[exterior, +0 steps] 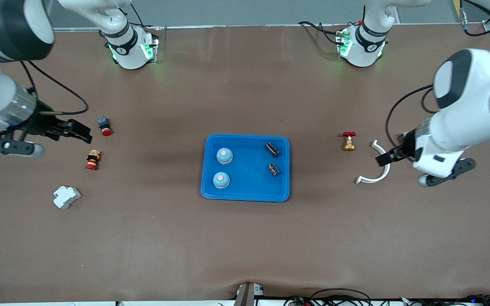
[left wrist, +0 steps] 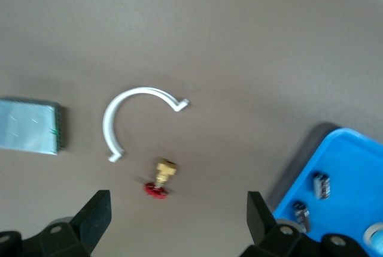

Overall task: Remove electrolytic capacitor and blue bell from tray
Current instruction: 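Reach the right gripper and the left gripper toward the blue tray, then grasp a blue bell with the right gripper while the left gripper grasps a capacitor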

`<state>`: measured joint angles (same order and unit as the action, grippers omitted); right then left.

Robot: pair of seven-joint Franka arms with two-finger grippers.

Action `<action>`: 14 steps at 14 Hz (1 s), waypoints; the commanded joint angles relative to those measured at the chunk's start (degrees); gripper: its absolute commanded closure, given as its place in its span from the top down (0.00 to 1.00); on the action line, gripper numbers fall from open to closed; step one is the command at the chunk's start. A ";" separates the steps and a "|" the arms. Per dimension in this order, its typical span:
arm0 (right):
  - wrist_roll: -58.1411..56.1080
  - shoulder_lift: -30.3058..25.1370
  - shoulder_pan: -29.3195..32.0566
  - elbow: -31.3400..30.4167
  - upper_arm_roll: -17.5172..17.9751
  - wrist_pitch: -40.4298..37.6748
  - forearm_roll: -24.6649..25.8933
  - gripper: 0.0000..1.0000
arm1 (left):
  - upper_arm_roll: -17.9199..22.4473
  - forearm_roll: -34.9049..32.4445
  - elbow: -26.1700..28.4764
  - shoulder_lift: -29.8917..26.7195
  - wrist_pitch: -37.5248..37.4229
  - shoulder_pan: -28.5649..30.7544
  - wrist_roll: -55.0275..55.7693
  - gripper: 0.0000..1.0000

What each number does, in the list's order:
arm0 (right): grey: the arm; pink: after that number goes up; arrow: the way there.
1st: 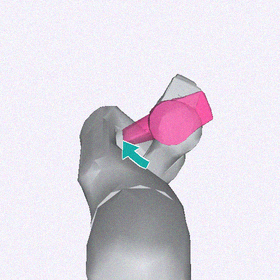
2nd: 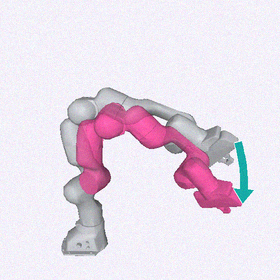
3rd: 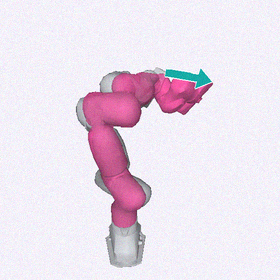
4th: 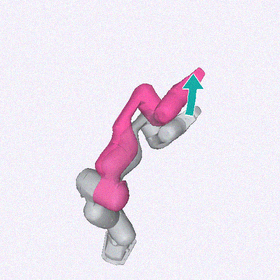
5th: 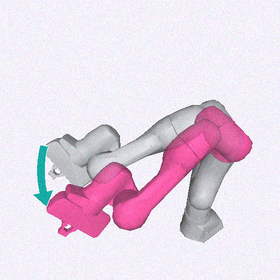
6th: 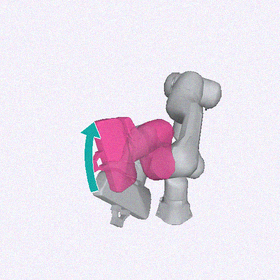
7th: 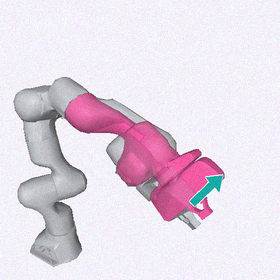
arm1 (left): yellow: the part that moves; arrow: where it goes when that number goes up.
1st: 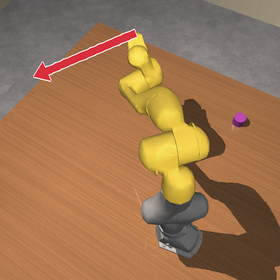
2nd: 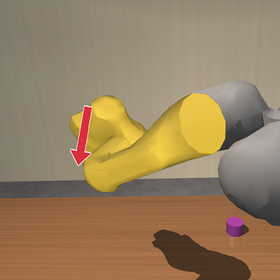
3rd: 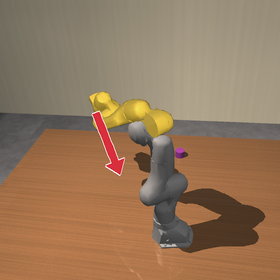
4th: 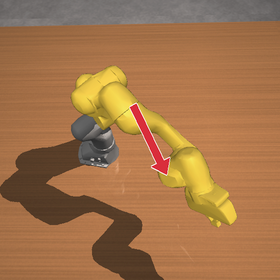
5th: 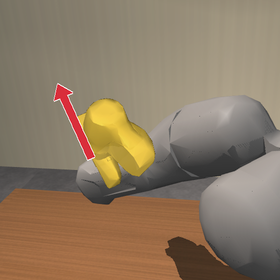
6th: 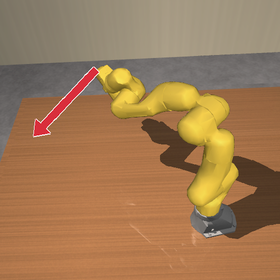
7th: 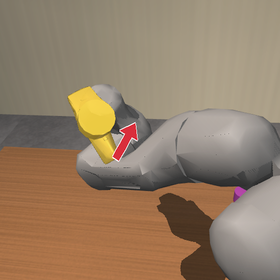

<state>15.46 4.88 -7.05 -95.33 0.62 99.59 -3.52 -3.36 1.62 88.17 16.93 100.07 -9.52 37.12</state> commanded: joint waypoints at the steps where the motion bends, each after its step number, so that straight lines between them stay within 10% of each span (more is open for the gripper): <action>1: 5.79 -1.54 -2.87 -4.94 -0.36 4.19 -0.87 1.00 | 0.19 0.49 -1.34 2.49 2.05 -4.00 6.20 1.00; 14: 33.40 4.95 -21.06 -13.83 -0.36 23.17 -0.35 1.00 | 0.19 0.76 -1.60 13.12 14.52 -15.78 34.93 1.00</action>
<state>45.78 7.44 -25.86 -109.30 0.92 120.35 -3.54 -3.53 1.62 87.92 28.19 112.73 -22.99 68.11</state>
